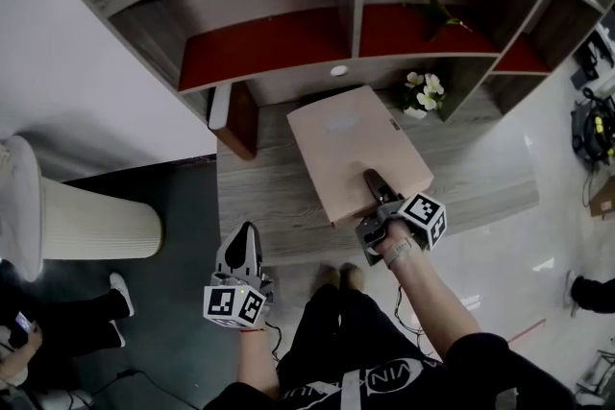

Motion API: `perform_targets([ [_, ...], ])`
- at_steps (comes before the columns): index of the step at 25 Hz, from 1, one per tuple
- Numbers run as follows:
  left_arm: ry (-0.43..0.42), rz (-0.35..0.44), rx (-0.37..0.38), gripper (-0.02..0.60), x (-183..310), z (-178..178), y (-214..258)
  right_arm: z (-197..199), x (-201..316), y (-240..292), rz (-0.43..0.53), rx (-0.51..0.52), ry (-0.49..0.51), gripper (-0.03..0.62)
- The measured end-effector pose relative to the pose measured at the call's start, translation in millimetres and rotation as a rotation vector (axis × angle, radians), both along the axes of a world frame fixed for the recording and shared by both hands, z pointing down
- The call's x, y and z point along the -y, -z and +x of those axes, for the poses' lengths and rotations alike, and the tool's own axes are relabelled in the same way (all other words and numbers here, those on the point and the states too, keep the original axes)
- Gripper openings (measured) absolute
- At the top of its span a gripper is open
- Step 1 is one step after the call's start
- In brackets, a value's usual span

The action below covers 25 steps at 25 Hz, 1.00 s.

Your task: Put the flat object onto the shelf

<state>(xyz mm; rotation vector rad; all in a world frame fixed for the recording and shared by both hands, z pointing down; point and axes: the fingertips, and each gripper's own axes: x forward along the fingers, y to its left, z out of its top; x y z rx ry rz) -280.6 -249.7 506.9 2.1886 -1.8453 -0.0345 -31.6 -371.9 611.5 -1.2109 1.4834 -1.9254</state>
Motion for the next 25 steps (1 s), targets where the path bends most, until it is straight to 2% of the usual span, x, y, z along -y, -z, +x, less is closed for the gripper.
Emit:
perform_targets([
  [3,-0.029,-0.002,-0.012,-0.012,5,9,0,-14,-10,5,0.028,-0.005,0.175,0.417],
  [6,-0.057,-0.001,-0.018,-0.012,9,15,1,-33,-25,15,0.131,-0.016,0.407,0.496],
  [10,-0.069,0.002,-0.034,-0.012,11,13,-4,-48,-54,19,0.255,-0.067,0.702,0.514],
  [14,-0.068,0.004,-0.05,-0.012,10,14,-4,-50,-81,10,0.335,-0.186,0.94,0.507],
  [18,-0.079,0.004,-0.052,-0.012,7,18,-6,-45,-95,-7,0.347,-0.268,1.041,0.47],
  [21,-0.068,0.003,-0.058,-0.012,5,16,-7,-41,-99,-19,0.312,-0.278,1.013,0.423],
  [25,-0.051,0.003,-0.078,-0.012,0,10,-8,-41,-111,-29,0.283,-0.281,1.002,0.402],
])
